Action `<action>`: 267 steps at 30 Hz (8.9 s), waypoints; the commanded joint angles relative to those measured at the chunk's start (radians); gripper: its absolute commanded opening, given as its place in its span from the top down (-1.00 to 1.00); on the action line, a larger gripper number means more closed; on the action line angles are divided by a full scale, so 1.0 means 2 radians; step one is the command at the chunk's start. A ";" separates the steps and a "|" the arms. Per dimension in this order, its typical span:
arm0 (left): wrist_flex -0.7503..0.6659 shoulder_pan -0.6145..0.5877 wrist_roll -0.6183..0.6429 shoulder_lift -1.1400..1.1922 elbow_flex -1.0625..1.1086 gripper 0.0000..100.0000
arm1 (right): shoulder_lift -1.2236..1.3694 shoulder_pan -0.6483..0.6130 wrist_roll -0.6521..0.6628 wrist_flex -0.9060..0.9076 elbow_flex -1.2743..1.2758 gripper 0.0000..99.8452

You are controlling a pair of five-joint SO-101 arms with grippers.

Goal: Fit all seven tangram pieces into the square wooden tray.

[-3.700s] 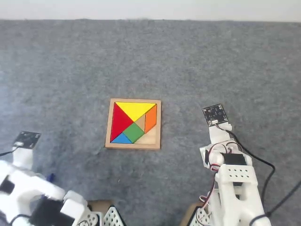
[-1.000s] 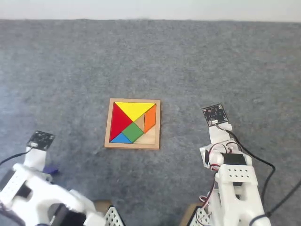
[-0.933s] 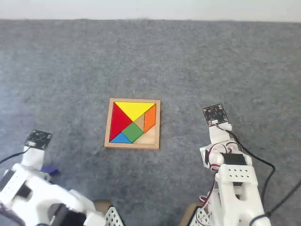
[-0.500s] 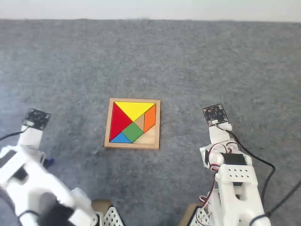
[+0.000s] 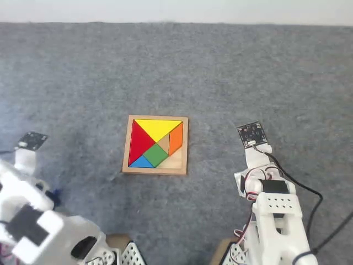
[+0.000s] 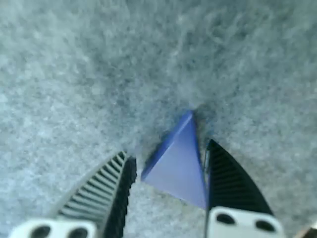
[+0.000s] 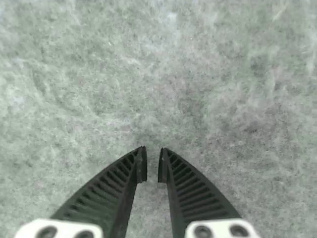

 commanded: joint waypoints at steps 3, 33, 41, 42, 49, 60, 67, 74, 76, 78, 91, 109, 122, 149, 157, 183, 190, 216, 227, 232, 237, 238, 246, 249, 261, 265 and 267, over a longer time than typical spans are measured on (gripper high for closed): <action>0.031 0.012 0.000 0.010 -0.071 0.56 | -0.010 0.004 0.005 -0.005 -0.002 0.88; -0.018 -0.028 -0.038 0.143 -0.031 0.61 | -0.009 0.004 0.005 -0.005 -0.002 0.88; 0.013 -0.024 -0.038 0.151 -0.031 0.61 | -0.009 0.004 0.005 -0.005 -0.002 0.88; 0.013 -0.018 -0.038 0.151 -0.031 0.61 | -0.009 0.004 0.005 -0.005 -0.002 0.88; 0.015 0.005 -0.014 0.151 -0.028 0.61 | -0.009 0.004 0.005 -0.005 -0.002 0.88; 0.031 0.002 -0.002 0.120 -0.066 0.65 | -0.009 0.004 0.005 -0.005 -0.002 0.88; 0.051 -0.035 -0.028 -0.008 -0.044 0.55 | -0.009 0.004 0.005 -0.005 -0.002 0.88; 0.007 -0.062 -0.035 -0.025 -0.006 0.55 | -0.009 0.004 0.005 -0.005 -0.002 0.88; 0.004 -0.072 -0.035 -0.025 -0.008 0.55 | -0.009 0.004 0.005 -0.005 -0.002 0.88; 0.000 -0.082 -0.035 -0.026 -0.008 0.55 | -0.009 0.004 0.005 -0.005 -0.002 0.88; -0.024 -0.097 -0.060 -0.025 0.024 0.47 | -0.009 0.004 0.005 -0.005 -0.002 0.88; 0.028 -0.084 -0.060 -0.039 0.032 0.71 | -0.010 0.004 0.005 -0.005 -0.002 0.88; 0.117 -0.002 -0.060 -0.229 0.124 0.71 | -0.010 0.004 0.005 -0.005 -0.002 0.88; -0.090 -0.048 -0.129 -0.185 0.159 0.46 | -0.010 0.005 0.005 -0.005 -0.002 0.88; -0.092 -0.091 -0.160 -0.179 0.161 0.47 | -0.010 0.005 0.005 -0.005 -0.002 0.88; -0.176 -0.034 -0.124 -0.178 0.281 0.47 | -0.009 0.005 0.005 -0.005 -0.002 0.88; -0.135 -0.035 -0.121 -0.179 0.267 0.47 | -0.009 0.006 0.005 -0.005 -0.002 0.88; -0.108 -0.082 -0.062 -0.179 0.192 0.47 | -0.009 0.004 0.005 -0.005 -0.002 0.88; -0.176 -0.061 -0.087 -0.180 0.270 0.47 | -0.009 0.004 0.005 -0.005 -0.002 0.88; -0.198 -0.044 -0.116 -0.179 0.273 0.47 | -0.009 0.004 0.005 -0.005 -0.002 0.88; -0.201 -0.044 -0.117 -0.179 0.280 0.59 | -0.009 0.004 0.005 -0.005 -0.002 0.88; -0.201 -0.044 -0.117 -0.179 0.280 0.61 | -0.009 0.004 0.005 -0.005 -0.002 0.88; -0.199 -0.048 -0.145 -0.179 0.281 0.50 | -0.009 0.004 0.005 -0.005 -0.002 0.88; -0.200 -0.045 -0.145 -0.179 0.282 0.44 | -0.009 0.004 0.005 -0.005 -0.002 0.88; -0.198 -0.036 -0.228 -0.180 0.280 0.74 | -0.009 0.004 0.005 -0.005 -0.002 0.88; -0.198 -0.018 -0.265 -0.180 0.282 0.81 | -0.009 0.004 0.005 -0.005 -0.002 0.88; -0.197 -0.011 -0.265 -0.180 0.281 0.84 | -0.009 0.004 0.005 -0.005 -0.002 0.88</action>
